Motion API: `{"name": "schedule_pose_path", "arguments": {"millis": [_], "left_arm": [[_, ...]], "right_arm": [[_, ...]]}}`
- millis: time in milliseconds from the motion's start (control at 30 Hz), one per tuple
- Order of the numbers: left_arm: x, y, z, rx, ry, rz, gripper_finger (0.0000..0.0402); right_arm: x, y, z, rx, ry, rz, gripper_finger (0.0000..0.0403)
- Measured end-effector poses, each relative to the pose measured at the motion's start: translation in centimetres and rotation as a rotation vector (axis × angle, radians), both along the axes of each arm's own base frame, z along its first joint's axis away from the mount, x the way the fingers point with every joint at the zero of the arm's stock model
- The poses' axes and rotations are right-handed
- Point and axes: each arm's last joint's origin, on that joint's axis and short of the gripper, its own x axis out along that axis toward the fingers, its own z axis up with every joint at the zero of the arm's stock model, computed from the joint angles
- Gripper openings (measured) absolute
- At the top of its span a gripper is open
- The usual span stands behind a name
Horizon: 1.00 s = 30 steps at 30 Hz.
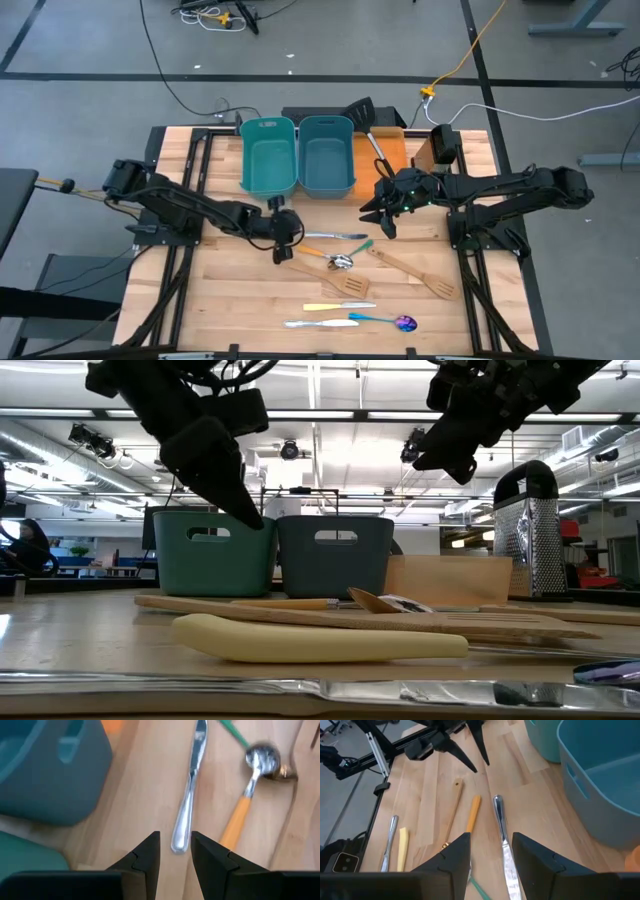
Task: Pick & Place Kitchen Items
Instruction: Put the top silver table knife into the blue bin
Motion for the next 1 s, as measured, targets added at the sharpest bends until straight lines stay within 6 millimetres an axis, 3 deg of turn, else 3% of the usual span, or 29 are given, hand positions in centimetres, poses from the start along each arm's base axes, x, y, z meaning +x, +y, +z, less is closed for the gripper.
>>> {"name": "schedule_pose_path", "arguments": {"millis": [300,533,667,867,1000], "left_arm": [[0.1,-1.1,-1.8,0.015,-0.047,-0.045,0.0115],[-2.9,-0.5,-5.2,-0.052,-0.236,-0.041,0.0115],[-4.4,-0.1,-5.9,-0.067,-0.417,-0.072,0.0115],[-6.6,0.5,-7.3,-0.080,-0.446,-0.080,0.0115],[-6.7,0.6,-7.3,-0.062,-0.453,-0.086,0.0115]], "right_arm": [[0.0,0.0,0.0,-0.001,-0.004,0.001,0.0155],[0.0,0.0,0.0,-0.003,-0.006,0.002,0.0155],[0.1,0.0,0.2,-0.013,-0.026,0.007,0.0155],[0.2,0.0,0.3,-0.015,-0.043,0.007,0.0155],[0.3,0.0,0.4,-0.017,-0.055,0.006,0.0155]]}}
